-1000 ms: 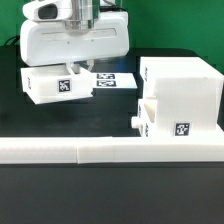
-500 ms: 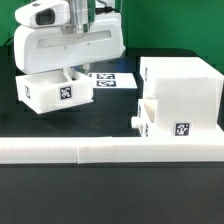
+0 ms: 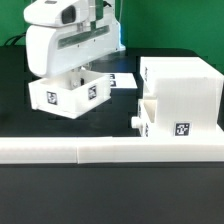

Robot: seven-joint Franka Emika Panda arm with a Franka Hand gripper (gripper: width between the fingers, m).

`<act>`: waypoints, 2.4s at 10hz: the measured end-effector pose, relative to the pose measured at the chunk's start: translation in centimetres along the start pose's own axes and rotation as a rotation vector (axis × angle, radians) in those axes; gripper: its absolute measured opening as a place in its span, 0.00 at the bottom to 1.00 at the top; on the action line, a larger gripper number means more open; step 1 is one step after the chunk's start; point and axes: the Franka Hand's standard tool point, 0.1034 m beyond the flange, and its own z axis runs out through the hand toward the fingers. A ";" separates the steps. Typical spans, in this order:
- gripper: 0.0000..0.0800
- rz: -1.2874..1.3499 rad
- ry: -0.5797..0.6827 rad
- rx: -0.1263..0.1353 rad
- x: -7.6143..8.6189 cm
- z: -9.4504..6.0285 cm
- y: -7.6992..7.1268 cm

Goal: Assemble drawer

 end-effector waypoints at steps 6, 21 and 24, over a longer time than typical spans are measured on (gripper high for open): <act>0.05 -0.432 -0.025 0.002 -0.1 0.2 1.0; 0.05 -0.555 -0.060 -0.006 2.4 -0.3 3.2; 0.05 -0.548 -0.050 -0.032 2.9 0.0 2.8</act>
Offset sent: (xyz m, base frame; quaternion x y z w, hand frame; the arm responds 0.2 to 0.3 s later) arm 0.0000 0.0000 0.0000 0.0000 0.0000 -0.1938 0.9810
